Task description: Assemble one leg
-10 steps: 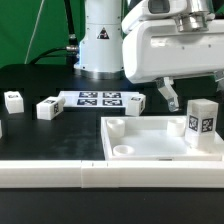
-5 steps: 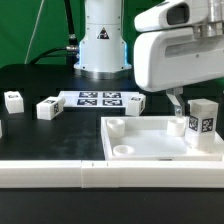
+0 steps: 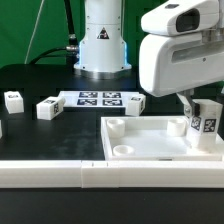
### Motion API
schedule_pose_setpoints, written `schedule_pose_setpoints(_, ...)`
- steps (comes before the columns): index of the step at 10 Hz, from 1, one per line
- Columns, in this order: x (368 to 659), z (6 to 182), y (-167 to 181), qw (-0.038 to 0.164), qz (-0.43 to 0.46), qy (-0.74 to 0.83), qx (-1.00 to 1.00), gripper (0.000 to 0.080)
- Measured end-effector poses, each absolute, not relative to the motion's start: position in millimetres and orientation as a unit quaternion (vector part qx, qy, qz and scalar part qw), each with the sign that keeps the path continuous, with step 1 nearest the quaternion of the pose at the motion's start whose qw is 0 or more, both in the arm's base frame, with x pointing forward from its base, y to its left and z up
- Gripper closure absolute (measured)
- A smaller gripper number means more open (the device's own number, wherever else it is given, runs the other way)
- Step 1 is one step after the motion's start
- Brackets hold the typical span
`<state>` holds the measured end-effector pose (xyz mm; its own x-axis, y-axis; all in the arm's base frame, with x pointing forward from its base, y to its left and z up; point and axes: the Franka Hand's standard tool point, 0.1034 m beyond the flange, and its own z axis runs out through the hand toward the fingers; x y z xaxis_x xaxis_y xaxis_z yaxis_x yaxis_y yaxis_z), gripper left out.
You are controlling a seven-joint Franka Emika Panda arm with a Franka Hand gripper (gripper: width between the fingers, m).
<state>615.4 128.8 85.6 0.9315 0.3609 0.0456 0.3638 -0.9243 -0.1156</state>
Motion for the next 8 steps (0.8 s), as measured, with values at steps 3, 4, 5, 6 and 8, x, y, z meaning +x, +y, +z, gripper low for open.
schedule_pose_setpoints(3, 615.9, 85.7, 127.5, 0.061, -0.012, -0.180, -0.982, 0.0488)
schedule_pose_setpoints(4, 616.0, 85.8, 127.5, 0.061, -0.011, -0.167, -0.984, 0.0488)
schedule_pose_setpoints(5, 616.0, 85.8, 127.3, 0.061, -0.011, -0.170, -0.984, 0.0488)
schedule_pose_setpoints(6, 616.4, 85.8, 126.7, 0.067, -0.010, -0.134, -0.989, 0.0488)
schedule_pose_setpoints(8, 620.1, 85.5, 123.0, 0.094, -0.018, 0.018, -0.995, 0.0488)
